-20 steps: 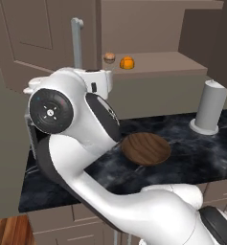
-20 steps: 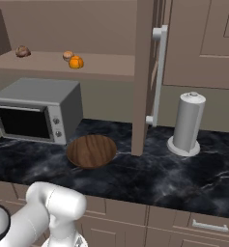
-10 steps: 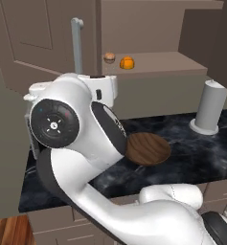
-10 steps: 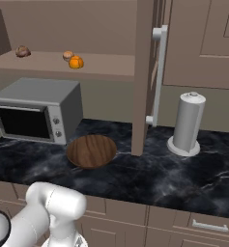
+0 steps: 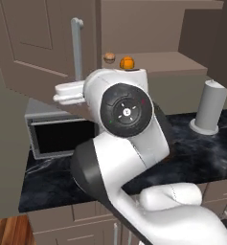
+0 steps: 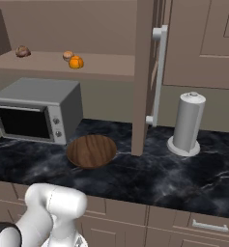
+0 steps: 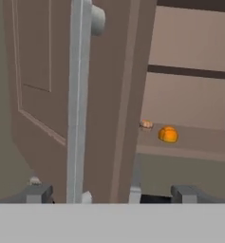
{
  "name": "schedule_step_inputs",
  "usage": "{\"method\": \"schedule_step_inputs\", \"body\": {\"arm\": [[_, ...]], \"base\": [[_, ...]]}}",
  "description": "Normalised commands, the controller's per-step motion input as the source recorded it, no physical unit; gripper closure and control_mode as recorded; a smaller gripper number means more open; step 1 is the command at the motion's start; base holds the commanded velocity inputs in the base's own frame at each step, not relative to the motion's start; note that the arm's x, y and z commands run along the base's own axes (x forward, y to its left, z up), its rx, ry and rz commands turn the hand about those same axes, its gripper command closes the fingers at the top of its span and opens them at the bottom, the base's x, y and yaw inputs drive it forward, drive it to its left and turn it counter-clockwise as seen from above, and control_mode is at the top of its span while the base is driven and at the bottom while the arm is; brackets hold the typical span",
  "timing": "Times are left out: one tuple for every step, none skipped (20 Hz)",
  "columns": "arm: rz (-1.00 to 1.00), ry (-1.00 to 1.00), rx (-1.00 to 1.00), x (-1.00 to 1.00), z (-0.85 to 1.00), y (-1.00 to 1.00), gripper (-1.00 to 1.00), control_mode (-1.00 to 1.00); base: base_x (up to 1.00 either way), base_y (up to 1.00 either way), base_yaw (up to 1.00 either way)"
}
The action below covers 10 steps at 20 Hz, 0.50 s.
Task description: Open the cabinet. Pick the orange and tangerine from the cabinet and place them into the bowl. Then close the cabinet.
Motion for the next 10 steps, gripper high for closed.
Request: {"method": "schedule_step_inputs", "body": {"arm": [[0.22,0.06,0.00,-0.03,0.00,-0.42,-1.00,-1.00],[0.23,0.06,0.00,0.00,0.00,-0.37,-1.00,-1.00],[0.24,0.07,0.00,0.00,0.00,-0.39,-1.00,-1.00],[0.26,0.07,0.00,0.00,0.00,-0.35,-1.00,-1.00],[0.31,0.06,0.00,0.00,0.00,-0.44,-1.00,-1.00],[0.34,0.05,0.00,0.00,-0.01,-0.43,-1.00,-1.00],[0.33,0.03,0.00,0.00,-0.03,-0.40,-1.00,-1.00],[0.33,0.03,0.00,0.00,-0.04,-0.37,-1.00,-1.00],[0.34,0.03,0.00,0.00,-0.07,-0.36,-1.00,-1.00],[0.34,0.03,0.00,0.00,-0.09,-0.36,-1.00,-1.00]], "base": [[0.00,0.00,0.00],[0.00,0.00,0.00],[0.00,0.00,0.00],[0.00,0.00,0.00],[0.00,0.00,0.00],[0.00,0.00,0.00],[0.00,0.00,0.00],[0.00,0.00,0.00],[0.00,0.00,0.00],[0.00,0.00,0.00]]}}
